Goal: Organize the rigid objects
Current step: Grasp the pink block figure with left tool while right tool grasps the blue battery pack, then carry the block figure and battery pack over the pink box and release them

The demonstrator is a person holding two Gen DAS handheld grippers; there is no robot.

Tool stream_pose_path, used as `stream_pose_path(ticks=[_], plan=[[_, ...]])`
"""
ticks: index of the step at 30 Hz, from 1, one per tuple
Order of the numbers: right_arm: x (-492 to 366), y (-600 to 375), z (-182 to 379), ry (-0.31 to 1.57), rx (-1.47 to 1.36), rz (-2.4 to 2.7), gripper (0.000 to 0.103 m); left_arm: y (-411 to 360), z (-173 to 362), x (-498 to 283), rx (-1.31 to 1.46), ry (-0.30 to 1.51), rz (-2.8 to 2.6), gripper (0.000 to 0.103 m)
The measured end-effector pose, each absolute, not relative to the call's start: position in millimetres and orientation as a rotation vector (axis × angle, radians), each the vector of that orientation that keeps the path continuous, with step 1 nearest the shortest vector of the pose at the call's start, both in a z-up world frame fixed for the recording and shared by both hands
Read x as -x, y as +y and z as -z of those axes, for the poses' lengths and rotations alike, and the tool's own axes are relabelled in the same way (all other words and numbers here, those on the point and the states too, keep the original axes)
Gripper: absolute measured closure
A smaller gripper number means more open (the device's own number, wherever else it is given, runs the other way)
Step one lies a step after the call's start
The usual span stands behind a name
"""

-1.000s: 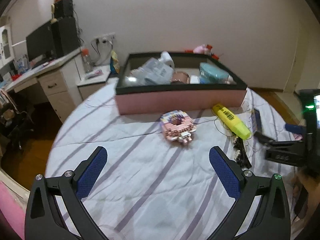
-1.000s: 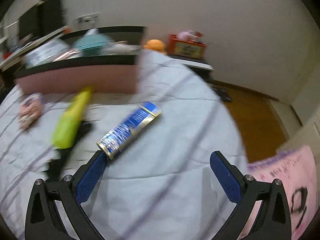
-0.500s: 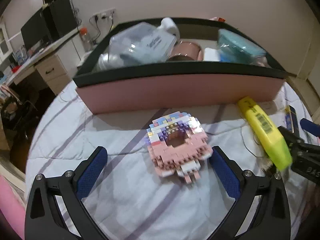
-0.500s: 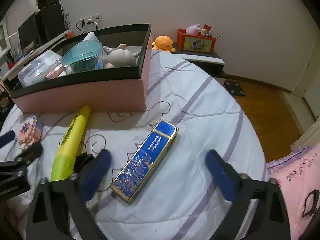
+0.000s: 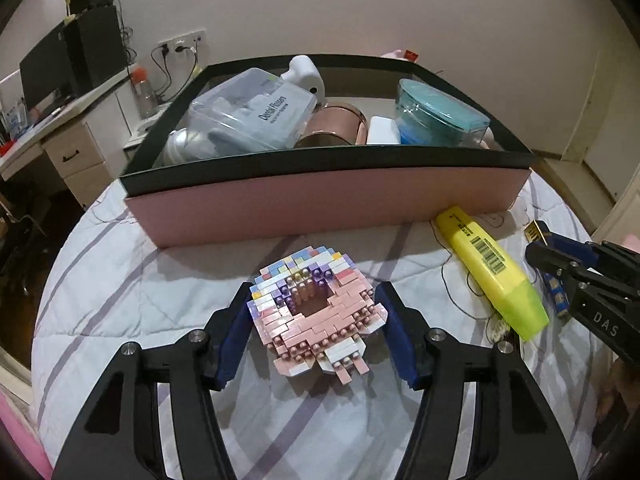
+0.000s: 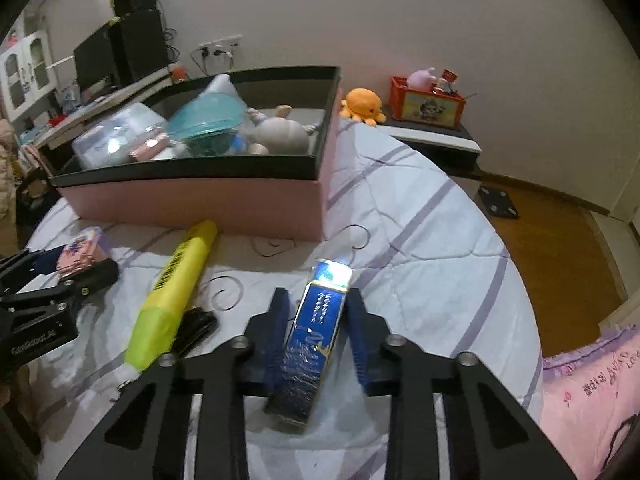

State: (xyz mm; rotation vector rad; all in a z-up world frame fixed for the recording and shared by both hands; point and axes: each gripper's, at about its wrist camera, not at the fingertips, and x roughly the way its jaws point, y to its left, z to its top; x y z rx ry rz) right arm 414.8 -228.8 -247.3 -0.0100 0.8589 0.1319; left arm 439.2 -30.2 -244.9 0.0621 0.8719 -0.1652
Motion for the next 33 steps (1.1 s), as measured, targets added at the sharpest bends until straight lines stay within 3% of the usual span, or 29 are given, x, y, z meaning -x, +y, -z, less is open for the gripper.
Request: stream_pose_path(ticks=[9, 19, 27, 33], plan=[[-397.7, -225.6, 230.4, 0.797, -0.042, -0.204, 0.082, -20.3, 225.7, -422.1, -0.016, 0.827, 0.218, 0.041], [-394.4, -201.7, 171.6, 0.650, -0.015, -0.304, 0.082, -14.9, 184.6, -422.7, -0.003, 0.728, 0.259, 0.041], [-437.8, -164.0, 129.0, 0.566, 0.039, -0.381, 0.082, -15.1, 150.3, -473.5, -0.043, 0.658, 0.236, 0.041], [-486.5, -139.7, 141.7, 0.614, 0.038, -0.432, 0.082, -3.2, 160.3, -522.9, -0.036, 0.697, 0.206, 0.041]])
